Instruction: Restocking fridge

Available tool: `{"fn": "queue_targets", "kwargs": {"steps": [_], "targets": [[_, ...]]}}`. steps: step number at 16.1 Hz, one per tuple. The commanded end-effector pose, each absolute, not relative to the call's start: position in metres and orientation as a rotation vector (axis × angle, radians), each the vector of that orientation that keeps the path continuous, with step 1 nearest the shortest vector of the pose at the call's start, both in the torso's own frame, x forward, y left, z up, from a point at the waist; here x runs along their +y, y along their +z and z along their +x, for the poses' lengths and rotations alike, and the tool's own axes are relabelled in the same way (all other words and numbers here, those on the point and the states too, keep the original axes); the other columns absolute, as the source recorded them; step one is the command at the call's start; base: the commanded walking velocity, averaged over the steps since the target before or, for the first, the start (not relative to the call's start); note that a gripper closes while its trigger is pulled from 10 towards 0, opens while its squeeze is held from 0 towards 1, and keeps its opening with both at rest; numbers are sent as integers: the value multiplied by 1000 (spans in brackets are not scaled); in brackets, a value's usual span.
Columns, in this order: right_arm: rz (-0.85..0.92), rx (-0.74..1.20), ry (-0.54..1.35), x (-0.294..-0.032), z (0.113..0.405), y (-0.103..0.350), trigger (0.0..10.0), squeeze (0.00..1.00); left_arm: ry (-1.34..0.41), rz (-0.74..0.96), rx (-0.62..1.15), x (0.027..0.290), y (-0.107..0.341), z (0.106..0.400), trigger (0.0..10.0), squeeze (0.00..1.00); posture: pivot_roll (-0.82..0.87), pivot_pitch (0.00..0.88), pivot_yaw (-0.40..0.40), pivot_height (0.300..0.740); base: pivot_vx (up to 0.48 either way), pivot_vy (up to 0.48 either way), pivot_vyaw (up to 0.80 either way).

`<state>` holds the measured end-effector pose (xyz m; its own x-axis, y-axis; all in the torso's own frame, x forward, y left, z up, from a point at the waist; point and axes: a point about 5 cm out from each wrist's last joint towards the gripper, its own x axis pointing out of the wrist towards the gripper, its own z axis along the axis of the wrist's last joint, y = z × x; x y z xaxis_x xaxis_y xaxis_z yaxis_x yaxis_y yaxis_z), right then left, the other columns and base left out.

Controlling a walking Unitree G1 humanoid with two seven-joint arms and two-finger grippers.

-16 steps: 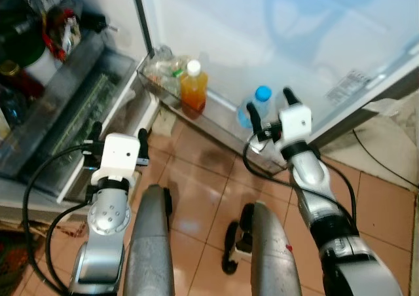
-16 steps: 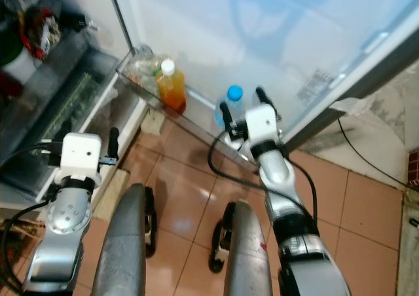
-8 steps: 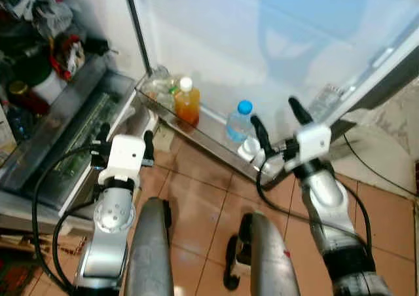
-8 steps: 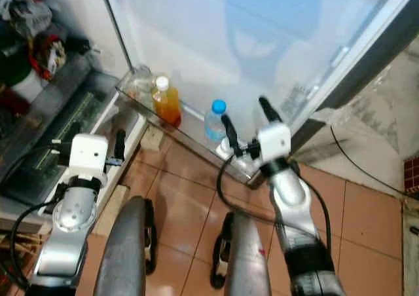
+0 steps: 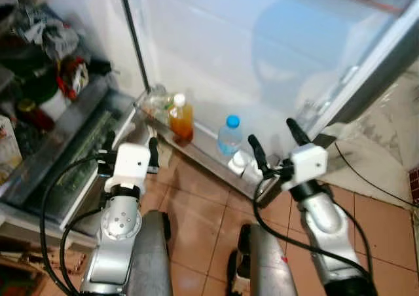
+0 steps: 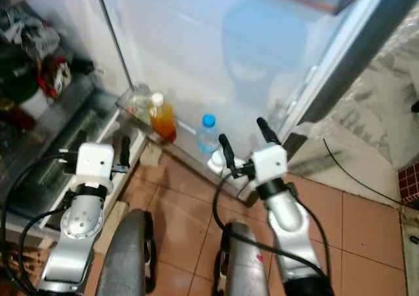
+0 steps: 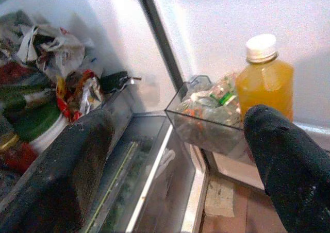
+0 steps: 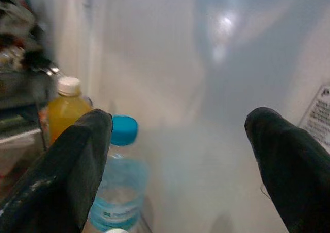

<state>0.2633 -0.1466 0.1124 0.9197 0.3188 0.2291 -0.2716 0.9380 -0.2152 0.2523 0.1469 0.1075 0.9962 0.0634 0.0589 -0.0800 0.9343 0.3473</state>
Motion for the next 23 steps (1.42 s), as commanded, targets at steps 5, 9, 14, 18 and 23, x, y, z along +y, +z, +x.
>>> {"fn": "queue_targets", "kwargs": {"steps": [5, 9, 14, 18, 23], "targets": [[-112, -255, 321, -139, 276, 126, 10000, 0, 49, 353, -49, 145, 104, 255, 10000, 0, 134, 51, -1, 670, 0, 0, 0], [-111, -246, 302, -141, 282, 129, 10000, 0, 42, 364, -60, 145, 104, 254, 10000, 0, 144, 52, 1, 703, 0, 0, 0], [-113, -232, 300, -140, 280, 125, 10000, 0, 34, 368, -57, 145, 103, 253, 10000, 0, 143, 61, 12, 740, -200, 0, 0], [-123, -220, 301, -138, 280, 122, 10000, 0, 29, 372, -57, 145, 103, 254, 10000, 0, 145, 62, 14, 740, -415, 0, 0], [-139, -213, 298, -137, 281, 120, 10000, 0, 26, 373, -59, 144, 104, 255, 10000, 0, 145, 61, 14, 740, -422, 0, 0]]}}
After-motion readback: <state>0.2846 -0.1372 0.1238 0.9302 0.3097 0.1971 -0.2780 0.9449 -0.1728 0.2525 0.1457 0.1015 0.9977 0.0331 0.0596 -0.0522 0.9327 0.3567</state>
